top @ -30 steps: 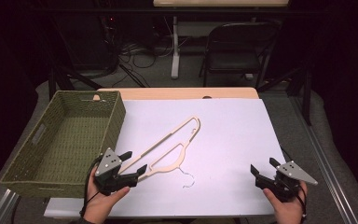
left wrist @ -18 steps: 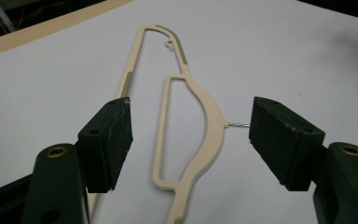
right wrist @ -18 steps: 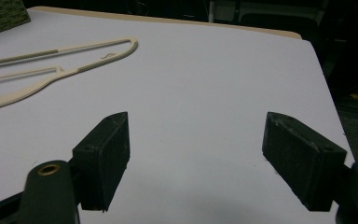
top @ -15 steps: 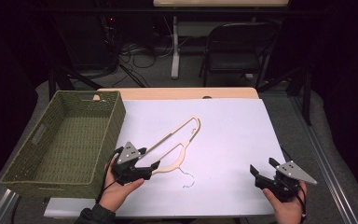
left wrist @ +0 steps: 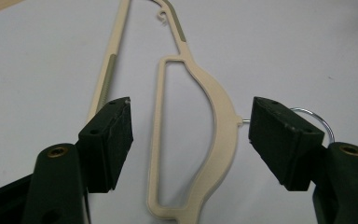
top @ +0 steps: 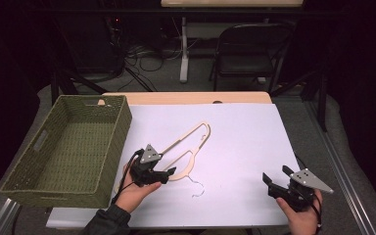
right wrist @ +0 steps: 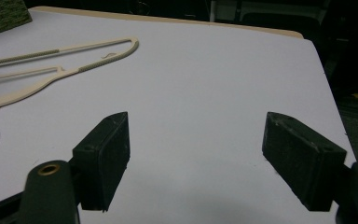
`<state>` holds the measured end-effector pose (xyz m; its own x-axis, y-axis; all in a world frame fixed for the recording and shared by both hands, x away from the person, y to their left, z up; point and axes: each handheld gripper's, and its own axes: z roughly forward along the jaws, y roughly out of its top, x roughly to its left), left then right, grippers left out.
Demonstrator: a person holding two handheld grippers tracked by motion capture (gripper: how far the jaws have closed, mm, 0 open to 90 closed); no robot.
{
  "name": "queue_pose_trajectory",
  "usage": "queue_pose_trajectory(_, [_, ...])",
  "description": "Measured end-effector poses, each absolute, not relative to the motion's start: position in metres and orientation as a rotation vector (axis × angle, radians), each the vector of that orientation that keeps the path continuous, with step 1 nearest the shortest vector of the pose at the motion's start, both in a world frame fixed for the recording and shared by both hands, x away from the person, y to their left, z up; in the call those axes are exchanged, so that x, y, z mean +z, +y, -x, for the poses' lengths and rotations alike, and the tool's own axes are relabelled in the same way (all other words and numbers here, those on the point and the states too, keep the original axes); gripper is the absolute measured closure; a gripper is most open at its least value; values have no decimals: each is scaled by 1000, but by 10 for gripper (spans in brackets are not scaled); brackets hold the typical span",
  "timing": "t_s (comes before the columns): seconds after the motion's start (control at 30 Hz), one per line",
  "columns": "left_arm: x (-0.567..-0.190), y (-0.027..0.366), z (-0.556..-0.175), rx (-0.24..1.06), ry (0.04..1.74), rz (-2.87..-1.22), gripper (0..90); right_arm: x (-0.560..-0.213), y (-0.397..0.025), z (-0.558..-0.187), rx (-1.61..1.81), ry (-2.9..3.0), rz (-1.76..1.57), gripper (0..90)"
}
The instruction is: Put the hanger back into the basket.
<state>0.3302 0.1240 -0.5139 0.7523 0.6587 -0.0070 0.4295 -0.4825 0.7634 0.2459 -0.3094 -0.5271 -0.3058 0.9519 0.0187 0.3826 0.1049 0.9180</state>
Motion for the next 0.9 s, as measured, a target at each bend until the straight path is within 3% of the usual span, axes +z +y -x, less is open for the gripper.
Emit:
queue_pose_trajectory(0.5, [-526, 105, -342, 290, 754, -2294, 339, -527, -310, -246, 1188, 1762, -1298, 233])
queue_pose_trajectory(0.9, [-521, 98, -351, 217, 804, -2425, 349, -526, -311, -246, 1183, 1769, -1310, 233])
